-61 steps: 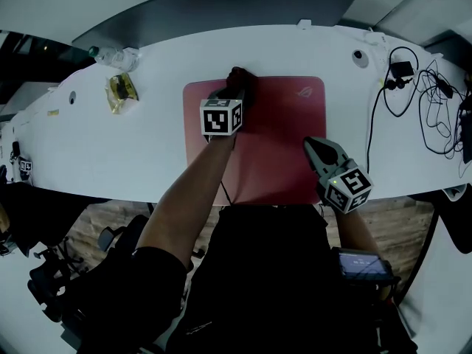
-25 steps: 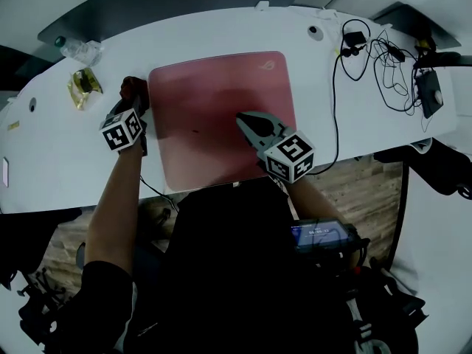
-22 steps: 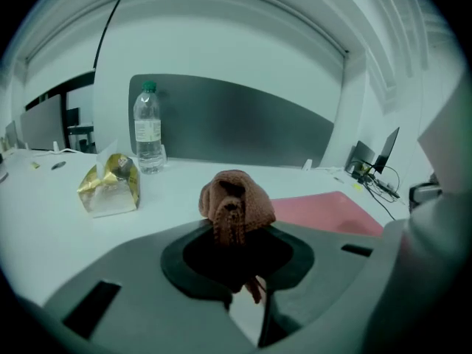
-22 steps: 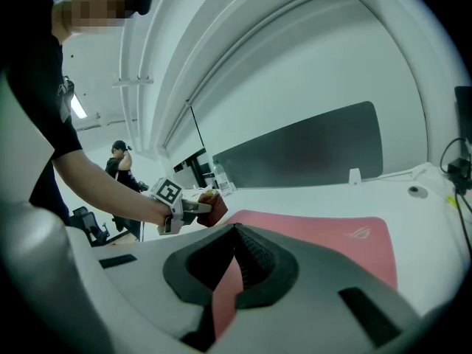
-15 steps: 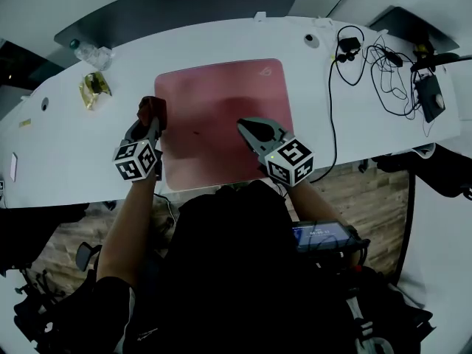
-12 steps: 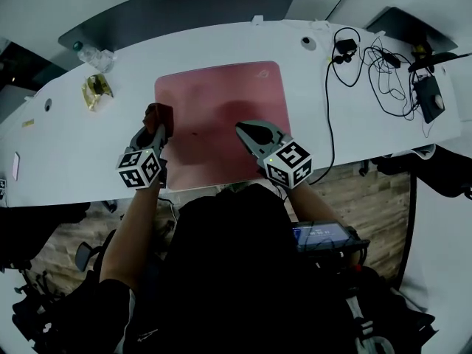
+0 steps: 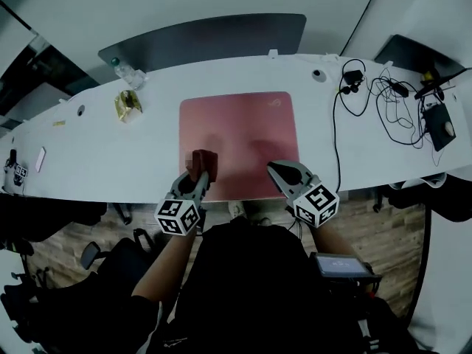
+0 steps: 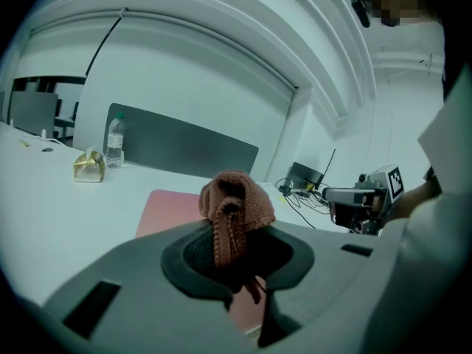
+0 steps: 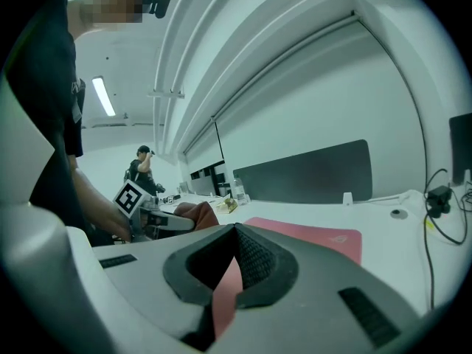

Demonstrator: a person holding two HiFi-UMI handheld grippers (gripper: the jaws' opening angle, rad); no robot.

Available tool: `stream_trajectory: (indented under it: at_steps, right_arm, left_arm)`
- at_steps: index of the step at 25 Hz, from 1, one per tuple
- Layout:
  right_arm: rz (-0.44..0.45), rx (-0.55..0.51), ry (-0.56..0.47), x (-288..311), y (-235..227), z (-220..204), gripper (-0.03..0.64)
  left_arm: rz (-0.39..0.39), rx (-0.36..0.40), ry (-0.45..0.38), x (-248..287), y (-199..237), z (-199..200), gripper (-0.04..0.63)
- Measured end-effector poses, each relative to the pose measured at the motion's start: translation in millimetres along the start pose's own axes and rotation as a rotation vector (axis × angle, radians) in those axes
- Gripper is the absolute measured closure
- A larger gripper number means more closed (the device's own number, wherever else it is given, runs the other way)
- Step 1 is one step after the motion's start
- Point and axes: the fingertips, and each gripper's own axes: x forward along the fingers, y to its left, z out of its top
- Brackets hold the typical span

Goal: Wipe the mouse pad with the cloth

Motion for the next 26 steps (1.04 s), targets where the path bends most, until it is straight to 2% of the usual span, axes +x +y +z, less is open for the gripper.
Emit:
stream_trajectory:
  at_steps: [9, 15, 21, 23, 26]
  right_arm:
    - [-0.02, 0.028, -0.01, -64.5, 29.5, -41.5, 0.594]
    - [-0.021, 0.025, -0.027, -84.0, 40.6, -46.4, 0.594]
    - [0.0, 0.024, -0.034, -85.8, 51.7, -49.1, 0.594]
    - [-0.031, 0.035, -0.018, -105.9, 48.0, -53.4, 0.594]
    - [-0.132, 0.07, 0.016, -159.3, 39.6, -66.0, 0.594]
  left_arm:
    - [-0.056, 0.044, -0.002, -44.5, -78.3, -46.5, 0.509]
    - [-0.059, 0.046, 0.003, -61.2, -98.8, -66.3, 0.509]
    - [-0.059, 0.065, -0.004, -73.1, -106.6, -66.2, 0.509]
    - [-0.095, 0.059, 0.009, -66.1, -124.1, -73.1, 0.509]
    - [-0.193, 0.049, 0.051, -48.3, -166.7, -93.9, 0.509]
